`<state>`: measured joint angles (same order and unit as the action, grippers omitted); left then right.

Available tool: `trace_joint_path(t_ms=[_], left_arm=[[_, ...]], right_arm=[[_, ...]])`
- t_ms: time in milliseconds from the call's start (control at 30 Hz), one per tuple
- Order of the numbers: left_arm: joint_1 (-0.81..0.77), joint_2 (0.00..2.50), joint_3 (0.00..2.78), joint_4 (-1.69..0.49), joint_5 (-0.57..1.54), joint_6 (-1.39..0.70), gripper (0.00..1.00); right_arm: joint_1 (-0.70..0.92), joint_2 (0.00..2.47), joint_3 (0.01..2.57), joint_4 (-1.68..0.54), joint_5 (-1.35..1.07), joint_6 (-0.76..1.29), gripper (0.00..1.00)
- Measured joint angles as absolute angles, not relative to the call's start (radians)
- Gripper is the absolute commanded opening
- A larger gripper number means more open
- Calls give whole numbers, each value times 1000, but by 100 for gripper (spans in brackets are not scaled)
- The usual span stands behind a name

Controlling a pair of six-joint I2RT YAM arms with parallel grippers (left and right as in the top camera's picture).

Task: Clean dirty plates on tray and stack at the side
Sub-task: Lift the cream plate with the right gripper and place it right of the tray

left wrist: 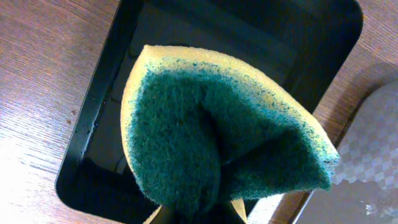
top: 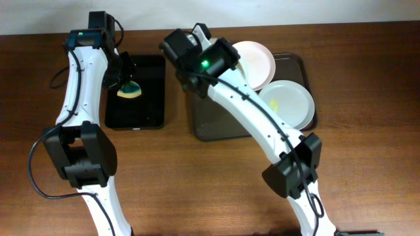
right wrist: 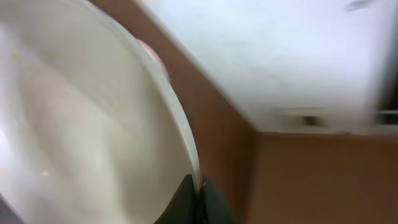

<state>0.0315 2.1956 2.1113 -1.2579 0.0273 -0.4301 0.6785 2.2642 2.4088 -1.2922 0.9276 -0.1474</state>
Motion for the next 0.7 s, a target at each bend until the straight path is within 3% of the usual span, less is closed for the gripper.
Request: trace_joint_path(t_ms=[133,367,533,700], left_arm=[[31,2196,2111,-1261,28,-429,0],[31,2196,2111,-1261,28,-427,0],[31,2196,2112,-1261,27,-426,0],[31,2196,2111,-1261,28,-427,0]], right_arm=[[521,2264,2409,-1319,601,-42,4],[-62,2264,2409,-1368,-98,53,4],[-353,2263,2397,-1382,-274,76,4],[-478,2252,2300,-1269,-268,122,4]])
